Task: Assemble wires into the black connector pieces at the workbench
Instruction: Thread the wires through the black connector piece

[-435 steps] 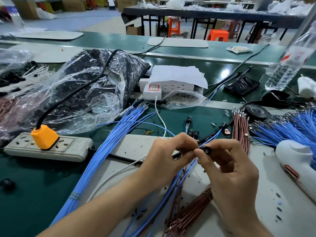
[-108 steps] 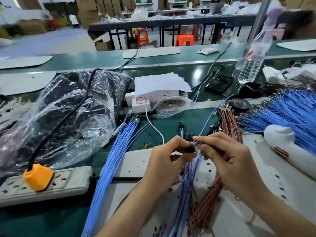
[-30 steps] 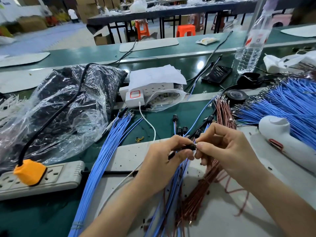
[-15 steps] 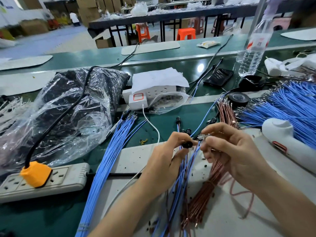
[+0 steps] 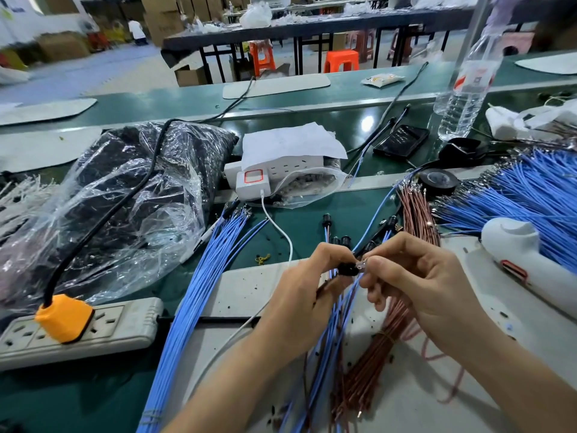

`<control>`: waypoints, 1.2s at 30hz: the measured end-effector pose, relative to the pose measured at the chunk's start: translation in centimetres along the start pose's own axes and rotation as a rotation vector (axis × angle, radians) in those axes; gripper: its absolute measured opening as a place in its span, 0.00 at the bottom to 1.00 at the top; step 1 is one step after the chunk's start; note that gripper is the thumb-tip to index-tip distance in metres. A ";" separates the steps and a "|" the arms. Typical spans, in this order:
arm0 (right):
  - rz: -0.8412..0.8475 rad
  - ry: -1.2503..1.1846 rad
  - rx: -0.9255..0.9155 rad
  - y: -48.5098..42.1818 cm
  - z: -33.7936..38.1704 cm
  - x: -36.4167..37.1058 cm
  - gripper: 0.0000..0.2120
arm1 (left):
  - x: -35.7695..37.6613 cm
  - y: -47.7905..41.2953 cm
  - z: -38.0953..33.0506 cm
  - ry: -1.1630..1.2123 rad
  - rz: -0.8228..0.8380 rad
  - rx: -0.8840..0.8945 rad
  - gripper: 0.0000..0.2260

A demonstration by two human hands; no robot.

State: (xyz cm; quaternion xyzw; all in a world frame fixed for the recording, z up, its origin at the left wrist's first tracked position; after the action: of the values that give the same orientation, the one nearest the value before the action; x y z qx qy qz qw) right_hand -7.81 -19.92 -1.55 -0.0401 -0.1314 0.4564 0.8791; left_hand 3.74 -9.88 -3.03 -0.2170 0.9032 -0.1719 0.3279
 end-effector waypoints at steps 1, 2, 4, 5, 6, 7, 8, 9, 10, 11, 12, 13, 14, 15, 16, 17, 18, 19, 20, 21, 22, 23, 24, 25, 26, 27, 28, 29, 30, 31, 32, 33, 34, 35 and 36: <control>-0.008 0.034 -0.016 0.0 0.1 -0.1 0.02 | 0.0 0.0 -0.1 -0.015 -0.003 0.001 0.07; -0.009 0.069 -0.032 0.0 0.2 -0.2 0.03 | 0.0 -0.1 -0.2 -0.029 -0.009 0.001 0.07; 0.000 0.117 -0.052 0.0 0.4 -0.3 0.05 | -0.1 -0.1 -0.4 -0.050 -0.019 -0.006 0.07; 0.006 0.134 -0.053 0.0 0.3 -0.3 0.05 | -0.1 -0.1 -0.4 -0.058 -0.020 -0.008 0.08; 0.010 0.151 -0.052 -0.1 0.3 -0.3 0.06 | 0.0 -0.1 -0.4 -0.064 -0.020 -0.007 0.08; 0.008 0.173 -0.049 -0.1 0.1 -0.4 0.05 | 0.0 -0.1 -0.3 -0.071 -0.021 -0.004 0.08; 0.004 0.197 -0.042 -0.2 0.0 -0.5 0.03 | 0.0 -0.2 -0.2 -0.079 -0.023 -0.002 0.09; 0.004 0.219 -0.032 -0.2 -0.1 -0.6 0.02 | 0.0 -0.2 -0.1 -0.082 -0.025 -0.004 0.09; 0.007 0.228 -0.019 -0.3 -0.2 -0.6 0.03 | -0.1 -0.2 0.0 -0.074 -0.024 -0.014 0.09; 0.013 0.219 0.003 -0.3 -0.3 -0.7 0.03 | 0.0 -0.1 0.1 -0.052 -0.021 -0.028 0.09; 0.017 0.186 0.040 -0.3 -0.3 -0.8 0.03 | 0.0 -0.1 0.2 -0.024 -0.017 -0.040 0.08; 0.020 0.134 0.089 -0.4 -0.4 -0.8 0.03 | 0.0 0.0 0.3 0.005 -0.014 -0.047 0.08; 0.028 0.075 0.144 -0.4 -0.5 -0.9 0.04 | 0.1 0.0 0.4 0.030 -0.012 -0.052 0.07; 0.040 0.031 0.191 -0.5 -0.6 -1.0 0.03 | 0.1 0.0 0.4 0.050 -0.006 -0.055 0.06; 0.052 0.011 0.224 -0.5 -0.6 -1.1 0.03 | 0.2 0.0 0.5 0.072 0.001 -0.057 0.06; 0.068 0.003 0.243 -0.6 -0.7 -1.1 0.03 | 0.2 0.0 0.4 0.099 0.008 -0.064 0.07; 0.083 -0.011 0.258 -0.6 -0.6 -1.1 0.04 | 0.3 0.0 0.4 0.135 0.015 -0.078 0.08; 0.093 -0.036 0.271 -0.6 -0.6 -1.1 0.04 | 0.3 0.0 0.4 0.176 0.018 -0.094 0.08; 0.096 -0.072 0.288 -0.7 -0.6 -1.1 0.04 | 0.3 0.0 0.3 0.215 0.019 -0.107 0.08; 0.100 -0.110 0.307 -0.7 -0.6 -1.1 0.03 | 0.3 0.0 0.3 0.249 0.017 -0.115 0.08; 0.104 -0.137 0.328 -0.6 -0.5 -1.0 0.04 | 0.3 0.0 0.2 0.279 0.018 -0.118 0.07; 0.110 -0.152 0.349 -0.6 -0.5 -1.0 0.04 | 0.4 0.0 0.1 0.308 0.021 -0.120 0.07; 0.113 -0.161 0.370 -0.6 -0.5 -1.0 0.04 | 0.4 0.1 0.0 0.325 0.025 -0.116 0.08; 0.113 -0.171 0.392 -0.6 -0.6 -1.0 0.05 | 0.5 0.1 -0.1 0.323 0.024 -0.107 0.09; 0.104 -0.183 0.414 -0.6 -0.6 -0.9 0.05 | 0.5 0.2 -0.1 0.303 0.025 -0.097 0.09; 0.092 -0.197 0.433 -0.6 -0.7 -0.9 0.05 | 0.6 0.2 -0.1 0.277 0.030 -0.091 0.09; 0.079 -0.209 0.449 -0.6 -0.8 -1.0 0.05 | 0.7 0.2 0.0 0.257 0.036 -0.089 0.09; 0.073 -0.215 0.459 -0.5 -0.9 -1.0 0.05 | 0.7 0.2 0.0 0.243 0.038 -0.089 0.08; 0.077 -0.213 0.464 -0.5 -1.0 -0.9 0.05 | 0.7 0.3 0.1 0.230 0.037 -0.089 0.08; 0.086 -0.195 0.458 -0.5 -1.0 -1.0 0.06 | 0.7 0.3 0.2 0.214 0.036 -0.087 0.07; 0.098 -0.155 0.440 -0.5 -1.0 -1.1 0.08 | 0.7 0.3 0.2 0.196 0.035 -0.086 0.06; 0.112 -0.107 0.411 -0.6 -1.0 -1.2 0.09 | 0.7 0.4 0.4 0.183 0.031 -0.086 0.06; 0.123 -0.069 0.382 -0.6 -0.9 -1.3 0.09 | 0.6 0.3 0.4 0.177 0.026 -0.085 0.05; 0.138 -0.049 0.362 -0.6 -0.8 -1.3 0.09 | 0.5 0.3 0.4 0.172 0.017 -0.081 0.05; 0.149 -0.041 0.353 -0.6 -0.7 -1.3 0.09 | 0.4 0.2 0.4 0.167 0.007 -0.075 0.05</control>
State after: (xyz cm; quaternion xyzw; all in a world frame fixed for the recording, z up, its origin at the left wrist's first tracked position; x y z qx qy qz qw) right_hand -7.85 -21.33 -2.39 0.1144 -0.0636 0.5369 0.8334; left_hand 3.70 -9.96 -3.66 -0.2107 0.9340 -0.1542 0.2439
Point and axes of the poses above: each hand's wrist, its own y-axis away from the middle knuckle, its own x-axis out of the palm, z = x × y, the point moved 3 cm from there along -y, towards the middle knuckle, and after that the axes turned 3 degrees about z, right-handed, at the moved point
